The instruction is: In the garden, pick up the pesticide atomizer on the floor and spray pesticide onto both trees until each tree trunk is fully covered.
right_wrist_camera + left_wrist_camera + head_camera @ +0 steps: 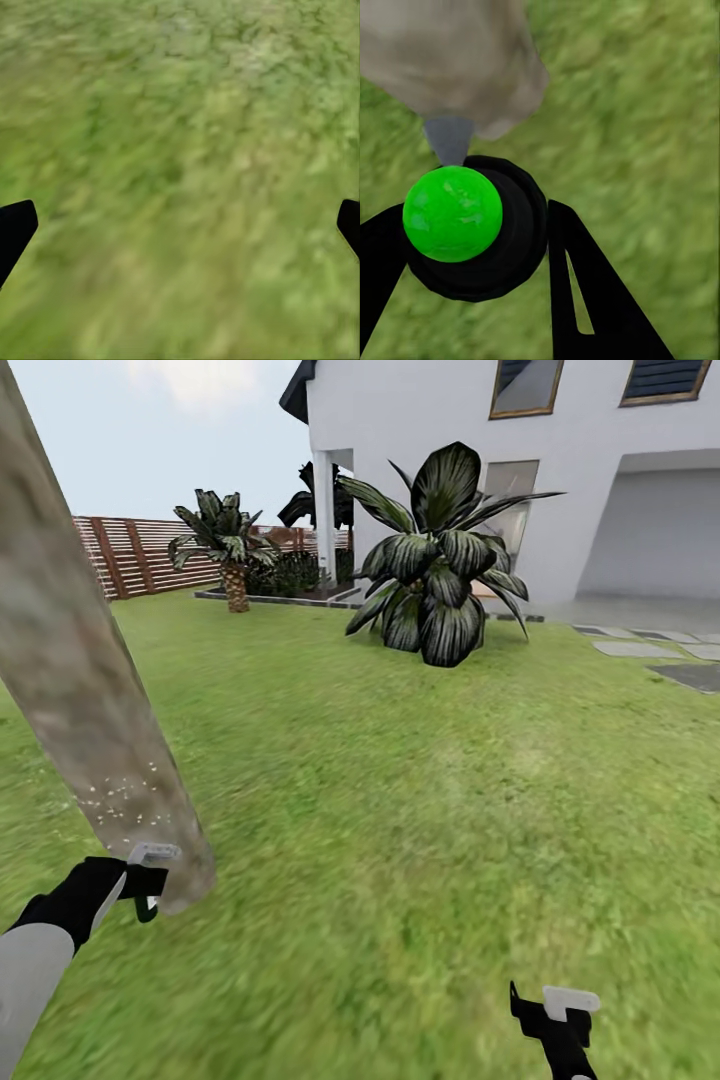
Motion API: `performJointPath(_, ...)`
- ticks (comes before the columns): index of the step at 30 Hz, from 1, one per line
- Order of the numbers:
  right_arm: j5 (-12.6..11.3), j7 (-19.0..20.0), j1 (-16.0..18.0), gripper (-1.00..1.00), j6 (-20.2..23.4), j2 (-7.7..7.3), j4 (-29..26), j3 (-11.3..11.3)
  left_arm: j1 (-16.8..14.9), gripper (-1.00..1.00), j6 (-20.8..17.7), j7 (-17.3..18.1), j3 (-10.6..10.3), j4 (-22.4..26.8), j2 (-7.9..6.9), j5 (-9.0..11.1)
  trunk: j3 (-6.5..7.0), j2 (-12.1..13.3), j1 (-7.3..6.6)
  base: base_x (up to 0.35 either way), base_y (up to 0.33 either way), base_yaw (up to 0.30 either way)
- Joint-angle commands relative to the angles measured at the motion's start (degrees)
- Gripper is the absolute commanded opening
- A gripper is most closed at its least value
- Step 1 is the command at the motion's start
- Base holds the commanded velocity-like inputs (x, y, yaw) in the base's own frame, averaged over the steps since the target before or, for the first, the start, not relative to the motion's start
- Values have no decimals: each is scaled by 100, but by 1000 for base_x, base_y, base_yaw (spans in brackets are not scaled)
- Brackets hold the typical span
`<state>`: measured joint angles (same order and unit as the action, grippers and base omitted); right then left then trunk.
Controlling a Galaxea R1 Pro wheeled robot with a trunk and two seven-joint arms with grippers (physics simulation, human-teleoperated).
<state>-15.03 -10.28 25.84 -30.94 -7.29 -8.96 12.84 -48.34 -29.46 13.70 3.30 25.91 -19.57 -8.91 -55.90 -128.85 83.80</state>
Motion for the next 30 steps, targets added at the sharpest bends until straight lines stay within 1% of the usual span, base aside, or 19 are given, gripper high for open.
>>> performJointPath(1,0,0,0,100,0,4,0,0,0,-100,-5,-4,2,1,-1,2,0,0,0,222,-215,237)
performJointPath(4,0,0,0,100,0,8,0,1,-1,-100,-15,-4,3,1,11,7,0,0,0,190,-181,264)
performJointPath(9,0,0,0,100,0,9,0,4,-1,-100,-48,44,-3,12,47,11,0,0,0,27,-25,270)
performJointPath(14,0,0,0,100,0,15,0,7,-4,-100,-56,54,-5,63,203,8,0,0,0,132,-159,243)
performJointPath(17,0,0,0,100,0,17,0,0,-3,-100,-55,47,-5,71,255,4,0,0,0,180,-215,43)
performJointPath(24,0,0,0,100,0,17,0,0,-5,-100,-53,41,12,85,261,7,0,0,0,174,-221,1)
performJointPath(30,8,0,0,100,0,20,0,8,-7,-100,-51,38,13,89,261,9,0,0,0,24,-270,0)
